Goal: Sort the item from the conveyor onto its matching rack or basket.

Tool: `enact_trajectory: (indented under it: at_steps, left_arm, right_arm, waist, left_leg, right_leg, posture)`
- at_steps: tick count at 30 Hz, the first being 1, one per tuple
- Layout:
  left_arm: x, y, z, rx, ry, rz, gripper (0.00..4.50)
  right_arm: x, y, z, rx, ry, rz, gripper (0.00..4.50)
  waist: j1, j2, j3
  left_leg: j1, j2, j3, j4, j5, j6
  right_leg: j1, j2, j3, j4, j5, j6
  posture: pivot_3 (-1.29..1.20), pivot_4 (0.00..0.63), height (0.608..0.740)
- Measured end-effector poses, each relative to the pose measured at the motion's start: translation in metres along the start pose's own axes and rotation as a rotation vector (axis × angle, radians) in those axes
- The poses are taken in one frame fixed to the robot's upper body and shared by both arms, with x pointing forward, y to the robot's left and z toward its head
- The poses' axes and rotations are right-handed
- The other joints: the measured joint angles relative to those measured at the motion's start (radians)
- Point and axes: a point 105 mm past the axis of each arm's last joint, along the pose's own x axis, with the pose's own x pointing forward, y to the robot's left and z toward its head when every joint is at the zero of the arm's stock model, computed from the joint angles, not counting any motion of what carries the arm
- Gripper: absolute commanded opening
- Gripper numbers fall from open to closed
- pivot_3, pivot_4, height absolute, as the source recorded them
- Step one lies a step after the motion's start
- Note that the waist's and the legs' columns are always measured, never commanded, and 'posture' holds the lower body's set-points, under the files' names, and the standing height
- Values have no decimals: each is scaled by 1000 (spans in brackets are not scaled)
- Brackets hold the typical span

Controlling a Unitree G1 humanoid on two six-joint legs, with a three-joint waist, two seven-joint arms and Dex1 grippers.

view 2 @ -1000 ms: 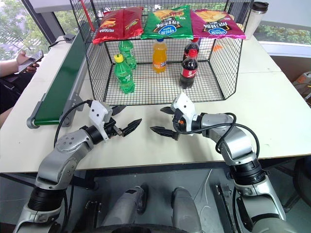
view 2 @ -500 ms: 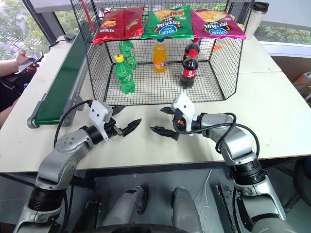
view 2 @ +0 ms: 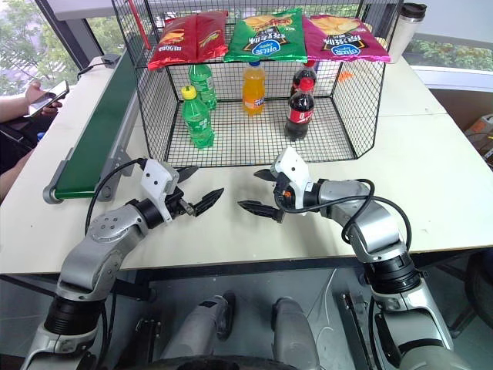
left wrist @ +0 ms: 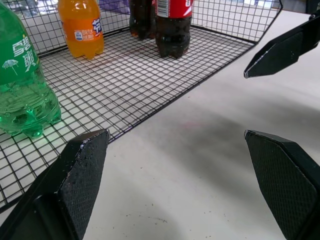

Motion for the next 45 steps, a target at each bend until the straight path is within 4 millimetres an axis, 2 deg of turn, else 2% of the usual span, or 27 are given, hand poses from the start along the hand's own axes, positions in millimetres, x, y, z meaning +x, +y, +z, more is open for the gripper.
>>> enact_trajectory:
  at_steps: [6,10,13,19,25,31,36,45]
  left_arm:
    - [-3,3,2,14,6,10,4500]
    - [-18,12,19,53,-31,53,4500]
    - [-28,20,24,51,-39,95,4500]
    - [-52,47,44,13,-100,253,4500]
    - [-67,54,47,24,-82,305,4500]
    - [-82,69,62,60,-100,369,4500]
    - [-87,70,55,44,-75,381,4500]
    - [-94,75,54,36,-72,417,4500]
  right_arm:
    - [1,0,3,-8,-7,2,4414]
    - [2,0,4,-12,-8,4,4414]
    - [2,0,6,-18,-14,7,4414]
    - [6,2,14,-35,-33,35,4414]
    - [9,6,16,-33,-47,68,4414]
    - [9,8,17,-34,-50,84,4414]
    - [9,8,22,-49,-55,92,4414]
    - [9,9,23,-52,-56,106,4414]
  waist:
    - [0,0,0]
    - [-2,0,0]
    - [-1,0,0]
    - [0,0,0]
    - [-1,0,0]
    - [0,0,0]
    - [-1,0,0]
    - [0,0,0]
  left_leg:
    - [0,0,0,0,0,0]
    - [0,0,0,0,0,0]
    - [0,0,0,0,0,0]
    - [0,0,0,0,0,0]
    - [0,0,0,0,0,0]
    - [0,0,0,0,0,0]
    - [0,0,0,-1,0,0]
    - [0,0,0,0,0,0]
  right_leg:
    - [0,0,0,0,0,0]
    - [0,0,0,0,0,0]
    - [0,0,0,0,0,0]
    - [0,0,0,0,-2,3]
    - [0,0,0,0,0,0]
    - [0,0,0,0,-1,2]
    - [0,0,0,0,0,0]
    - [0,0,0,-1,0,0]
  posture:
    - [0,150,739]
    - [0,150,739]
    - [0,150,739]
    - [0,150,739]
    - [0,150,739]
    - [0,150,739]
    - [0,150,739]
    - [0,150,739]
